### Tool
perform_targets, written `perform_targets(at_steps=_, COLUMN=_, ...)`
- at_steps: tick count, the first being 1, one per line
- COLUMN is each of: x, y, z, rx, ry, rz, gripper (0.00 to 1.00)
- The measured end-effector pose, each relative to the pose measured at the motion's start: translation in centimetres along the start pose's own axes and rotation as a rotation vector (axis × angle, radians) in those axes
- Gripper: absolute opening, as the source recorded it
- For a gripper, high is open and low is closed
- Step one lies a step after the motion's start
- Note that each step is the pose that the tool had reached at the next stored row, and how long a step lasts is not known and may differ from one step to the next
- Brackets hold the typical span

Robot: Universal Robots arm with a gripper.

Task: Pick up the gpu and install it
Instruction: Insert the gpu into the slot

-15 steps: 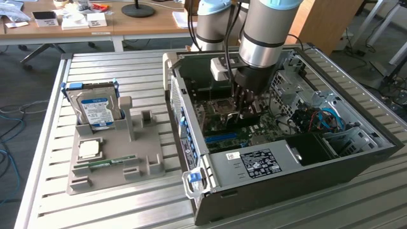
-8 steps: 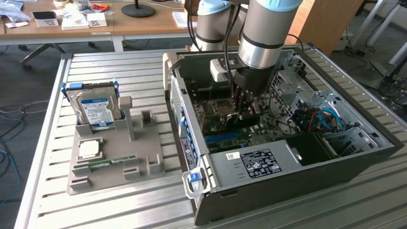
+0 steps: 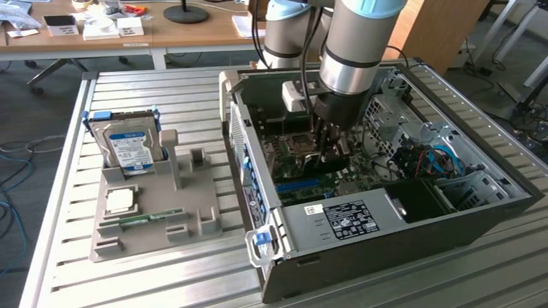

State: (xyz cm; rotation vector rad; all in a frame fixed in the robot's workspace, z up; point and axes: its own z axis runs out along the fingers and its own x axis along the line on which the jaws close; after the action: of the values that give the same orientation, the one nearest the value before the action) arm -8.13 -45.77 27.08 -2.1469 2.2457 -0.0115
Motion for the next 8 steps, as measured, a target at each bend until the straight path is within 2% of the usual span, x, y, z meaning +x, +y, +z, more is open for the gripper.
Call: perform_targets(at_steps=8, x=0.19, y=0.19, z=0.03, rx=0.0, ry=0.0002, rz=0.0, gripper=0.27)
